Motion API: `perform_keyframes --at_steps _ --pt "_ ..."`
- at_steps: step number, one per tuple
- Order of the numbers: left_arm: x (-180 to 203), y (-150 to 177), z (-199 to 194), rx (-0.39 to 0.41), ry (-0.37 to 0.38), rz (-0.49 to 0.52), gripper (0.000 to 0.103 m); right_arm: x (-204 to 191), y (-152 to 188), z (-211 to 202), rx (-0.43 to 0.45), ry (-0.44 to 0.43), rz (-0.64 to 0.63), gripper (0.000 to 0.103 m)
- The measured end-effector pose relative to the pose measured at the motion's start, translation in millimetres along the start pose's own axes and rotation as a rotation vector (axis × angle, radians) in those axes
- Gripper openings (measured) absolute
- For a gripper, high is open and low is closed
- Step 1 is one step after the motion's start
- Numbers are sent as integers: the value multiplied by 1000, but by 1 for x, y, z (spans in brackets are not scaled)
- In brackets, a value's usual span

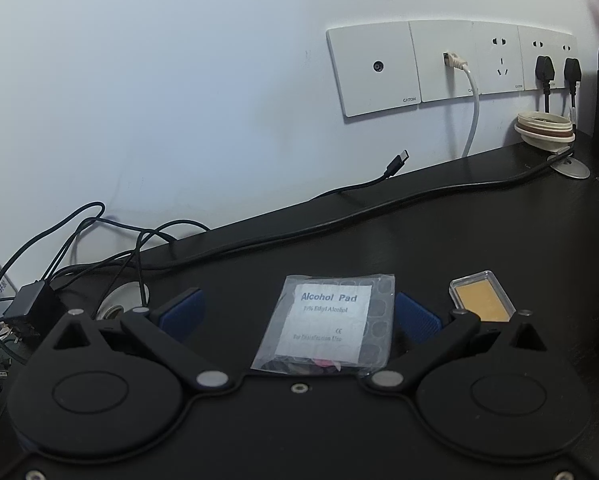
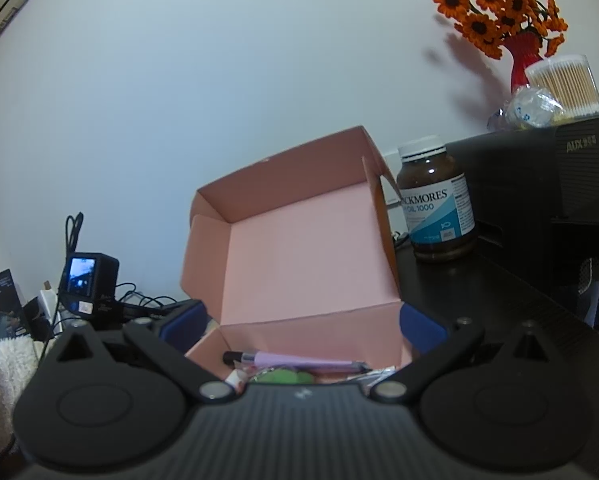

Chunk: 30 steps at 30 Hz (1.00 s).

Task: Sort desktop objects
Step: 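Close the left gripper on the alcohol pad packet, then lift the alcohol pad packet with the left gripper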

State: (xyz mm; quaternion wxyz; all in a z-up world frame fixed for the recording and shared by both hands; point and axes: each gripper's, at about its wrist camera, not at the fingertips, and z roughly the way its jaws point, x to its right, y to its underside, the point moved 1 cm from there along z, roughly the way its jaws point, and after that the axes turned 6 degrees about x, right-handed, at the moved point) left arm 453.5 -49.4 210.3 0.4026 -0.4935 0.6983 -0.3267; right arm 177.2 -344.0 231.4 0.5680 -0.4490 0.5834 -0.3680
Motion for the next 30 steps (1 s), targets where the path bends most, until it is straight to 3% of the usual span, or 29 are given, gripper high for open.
perform_keyframes --at_steps 7,13,24,30 --pt "-3 0 0 -2 -2 -25 92 0 0 0 1 0 -1 102" --pt "1 0 -3 15 -15 -8 74 0 0 0 1 -4 2 102" --pt "1 3 -3 -3 40 -24 29 0 0 -1 2 -5 2 102" --pt "-12 4 -1 -10 86 -107 19 0 1 -1 4 -4 0 102"
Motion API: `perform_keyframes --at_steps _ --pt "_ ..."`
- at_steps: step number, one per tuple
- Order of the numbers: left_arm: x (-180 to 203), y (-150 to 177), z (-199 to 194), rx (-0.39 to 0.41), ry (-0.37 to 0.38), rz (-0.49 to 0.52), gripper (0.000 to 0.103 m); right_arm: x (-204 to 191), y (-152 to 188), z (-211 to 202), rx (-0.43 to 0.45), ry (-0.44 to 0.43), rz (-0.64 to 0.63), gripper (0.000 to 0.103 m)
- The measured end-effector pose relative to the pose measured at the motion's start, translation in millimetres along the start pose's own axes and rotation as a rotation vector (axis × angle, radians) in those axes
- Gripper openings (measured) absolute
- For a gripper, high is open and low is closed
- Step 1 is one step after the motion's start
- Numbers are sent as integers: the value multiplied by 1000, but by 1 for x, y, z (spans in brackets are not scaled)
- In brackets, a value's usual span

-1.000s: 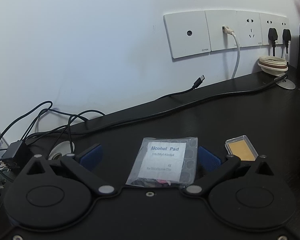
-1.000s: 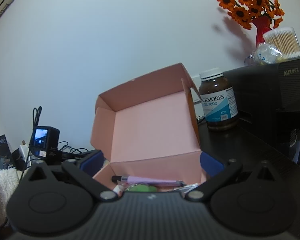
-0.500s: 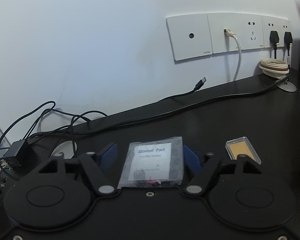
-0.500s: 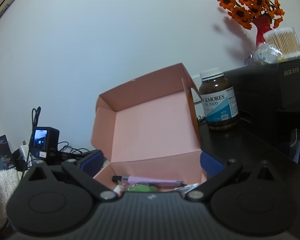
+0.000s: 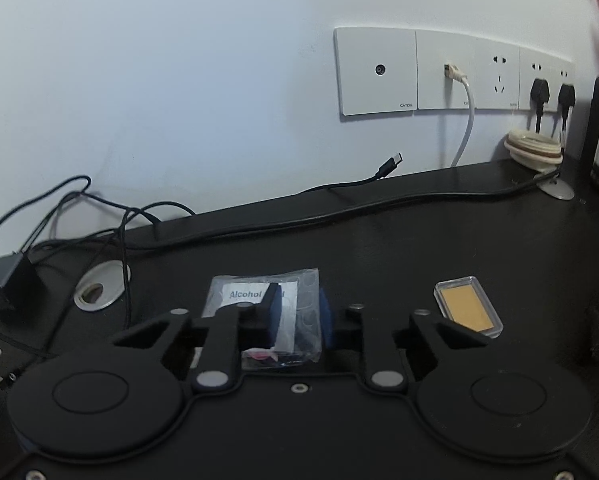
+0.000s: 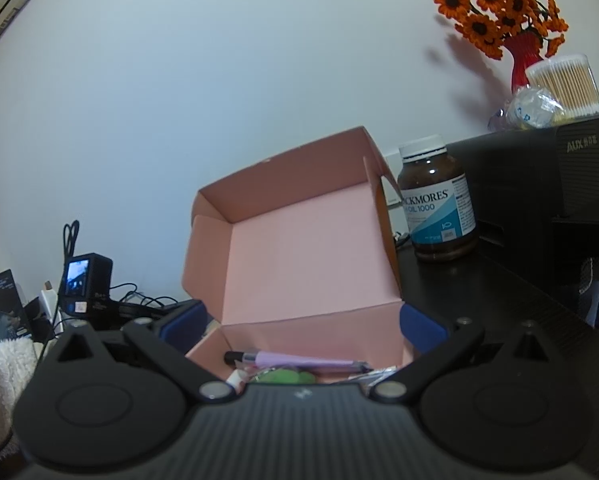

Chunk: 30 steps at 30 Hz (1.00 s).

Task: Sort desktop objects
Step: 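Lift the alcohol pad packet with the left gripper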

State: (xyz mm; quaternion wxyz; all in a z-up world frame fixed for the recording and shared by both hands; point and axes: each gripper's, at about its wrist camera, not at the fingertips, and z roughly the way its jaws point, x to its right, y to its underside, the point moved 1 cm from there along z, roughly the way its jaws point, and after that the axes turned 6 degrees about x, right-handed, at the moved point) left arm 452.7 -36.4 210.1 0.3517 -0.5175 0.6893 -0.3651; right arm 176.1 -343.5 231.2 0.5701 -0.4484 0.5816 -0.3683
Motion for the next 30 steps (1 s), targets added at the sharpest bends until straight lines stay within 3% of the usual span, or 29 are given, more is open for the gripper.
perform_keyframes --at_steps 4,5,16,30 --pt "-2 0 -1 5 13 -11 15 0 0 -1 3 -2 -4 102" --pt "-2 1 -1 7 18 -12 7 -1 0 -1 4 -4 -5 102" --pt "7 6 -19 41 18 26 3 0 0 -3 6 -17 -5 102" --pt "29 13 -135 172 106 45 2 8 -1 2 -15 -4 39 102"
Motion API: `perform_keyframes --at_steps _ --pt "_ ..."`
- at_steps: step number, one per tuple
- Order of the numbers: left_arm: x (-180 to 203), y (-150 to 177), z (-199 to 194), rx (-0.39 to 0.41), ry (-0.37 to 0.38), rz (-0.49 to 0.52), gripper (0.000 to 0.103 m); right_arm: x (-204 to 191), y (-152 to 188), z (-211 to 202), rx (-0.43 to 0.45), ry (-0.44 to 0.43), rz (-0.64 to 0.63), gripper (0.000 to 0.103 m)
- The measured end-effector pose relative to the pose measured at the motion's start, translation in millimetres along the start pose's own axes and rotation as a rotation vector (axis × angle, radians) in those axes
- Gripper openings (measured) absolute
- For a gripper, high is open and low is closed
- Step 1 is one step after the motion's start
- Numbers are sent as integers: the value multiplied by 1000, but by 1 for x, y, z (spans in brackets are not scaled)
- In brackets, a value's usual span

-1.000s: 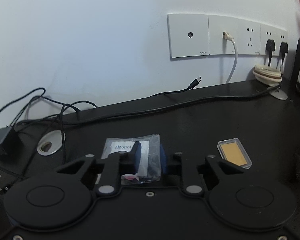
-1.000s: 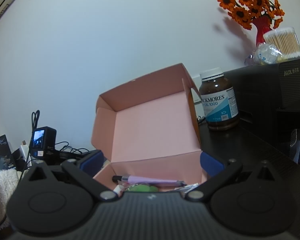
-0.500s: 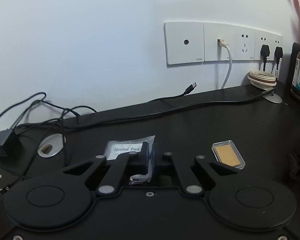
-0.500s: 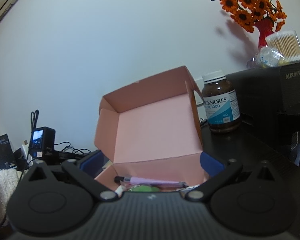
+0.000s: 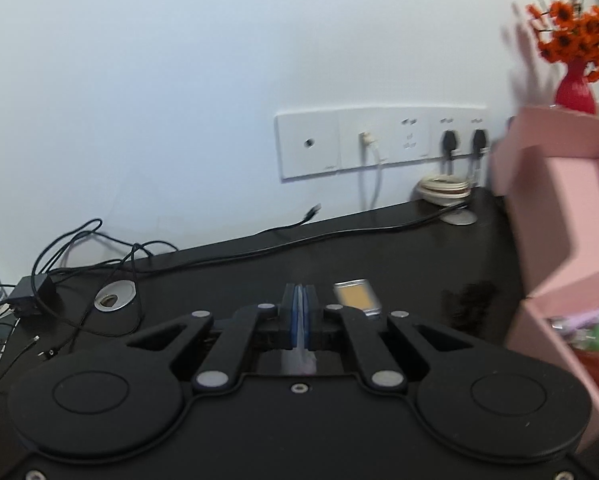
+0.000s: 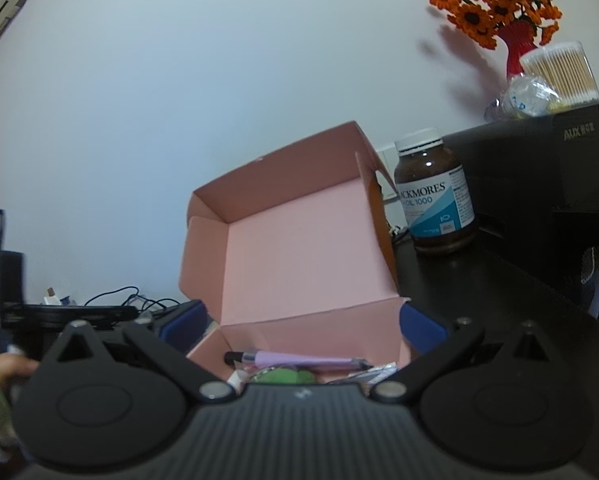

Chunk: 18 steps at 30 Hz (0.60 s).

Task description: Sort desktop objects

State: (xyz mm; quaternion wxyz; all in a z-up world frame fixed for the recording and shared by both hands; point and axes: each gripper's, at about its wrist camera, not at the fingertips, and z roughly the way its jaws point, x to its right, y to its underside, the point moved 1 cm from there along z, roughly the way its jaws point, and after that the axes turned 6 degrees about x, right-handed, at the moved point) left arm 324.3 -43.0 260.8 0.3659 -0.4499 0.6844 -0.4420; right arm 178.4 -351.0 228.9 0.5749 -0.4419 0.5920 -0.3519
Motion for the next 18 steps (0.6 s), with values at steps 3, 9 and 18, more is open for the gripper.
perform_keyframes --at_steps 3,9,18 --pt "10 3 -17 -12 25 3 2 1 0 0 -4 7 9 102" --pt "12 20 -17 -102 10 15 7 3 1 0 -10 20 21 102" --pt "23 30 -3 -74 -28 135 103 1 1 0 -9 20 6 102"
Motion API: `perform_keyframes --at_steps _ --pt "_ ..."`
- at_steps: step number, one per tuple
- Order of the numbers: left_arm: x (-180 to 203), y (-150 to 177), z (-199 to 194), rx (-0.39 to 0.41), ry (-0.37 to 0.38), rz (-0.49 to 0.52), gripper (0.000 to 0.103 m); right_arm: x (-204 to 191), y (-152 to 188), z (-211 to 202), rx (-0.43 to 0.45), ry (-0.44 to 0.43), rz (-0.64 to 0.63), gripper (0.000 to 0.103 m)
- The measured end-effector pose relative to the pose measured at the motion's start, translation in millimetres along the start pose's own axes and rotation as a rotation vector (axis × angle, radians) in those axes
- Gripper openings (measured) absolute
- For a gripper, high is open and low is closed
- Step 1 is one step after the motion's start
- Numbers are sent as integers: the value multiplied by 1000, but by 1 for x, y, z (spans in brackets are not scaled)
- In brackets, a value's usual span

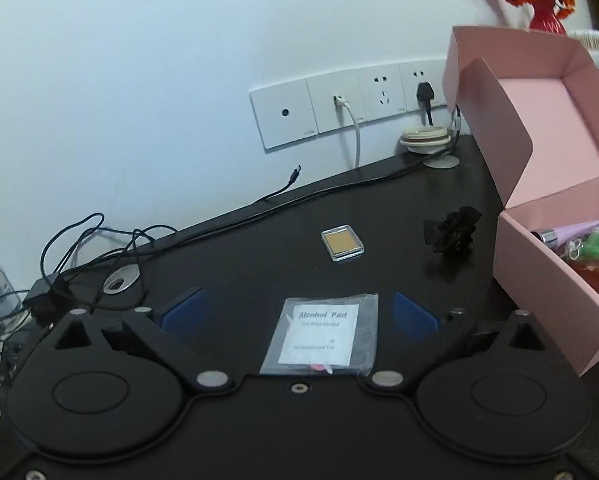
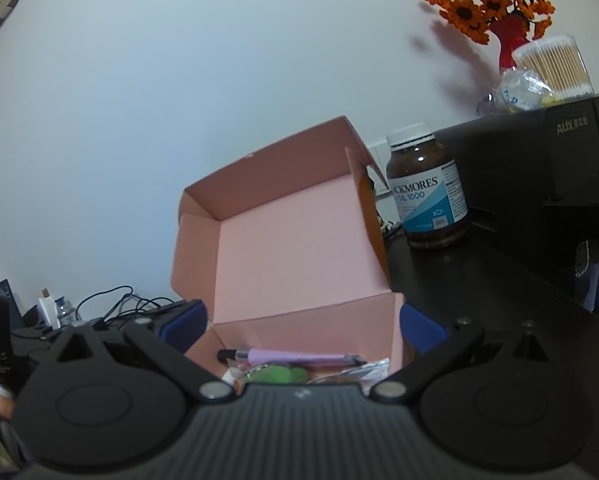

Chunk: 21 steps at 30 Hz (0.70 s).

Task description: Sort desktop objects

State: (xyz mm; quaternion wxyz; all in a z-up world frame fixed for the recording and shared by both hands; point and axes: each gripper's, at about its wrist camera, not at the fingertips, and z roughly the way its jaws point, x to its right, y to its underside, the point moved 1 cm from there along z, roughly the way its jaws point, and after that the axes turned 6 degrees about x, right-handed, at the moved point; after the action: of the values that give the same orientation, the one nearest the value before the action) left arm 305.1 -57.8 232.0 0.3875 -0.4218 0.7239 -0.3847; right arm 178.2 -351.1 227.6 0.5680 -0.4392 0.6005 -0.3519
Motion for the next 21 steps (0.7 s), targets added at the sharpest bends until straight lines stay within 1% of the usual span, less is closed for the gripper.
perform_keyframes --at_steps 2,5,9,13,17,21 --pt "-1 -1 8 -27 1 -8 103 0 0 0 -1 -1 2 102" --pt "1 -1 19 -44 -23 10 103 1 0 0 -1 1 6 102" --pt "1 5 29 -74 -21 19 103 1 -1 -1 3 -1 6 102" --pt "3 8 35 -92 -35 29 103 -1 0 0 -3 -4 0 102" --pt "-1 8 41 -131 -23 3 103 -1 0 0 -2 -3 -2 102" --pt "-8 8 44 -148 -2 -44 103 0 0 0 2 0 2 102"
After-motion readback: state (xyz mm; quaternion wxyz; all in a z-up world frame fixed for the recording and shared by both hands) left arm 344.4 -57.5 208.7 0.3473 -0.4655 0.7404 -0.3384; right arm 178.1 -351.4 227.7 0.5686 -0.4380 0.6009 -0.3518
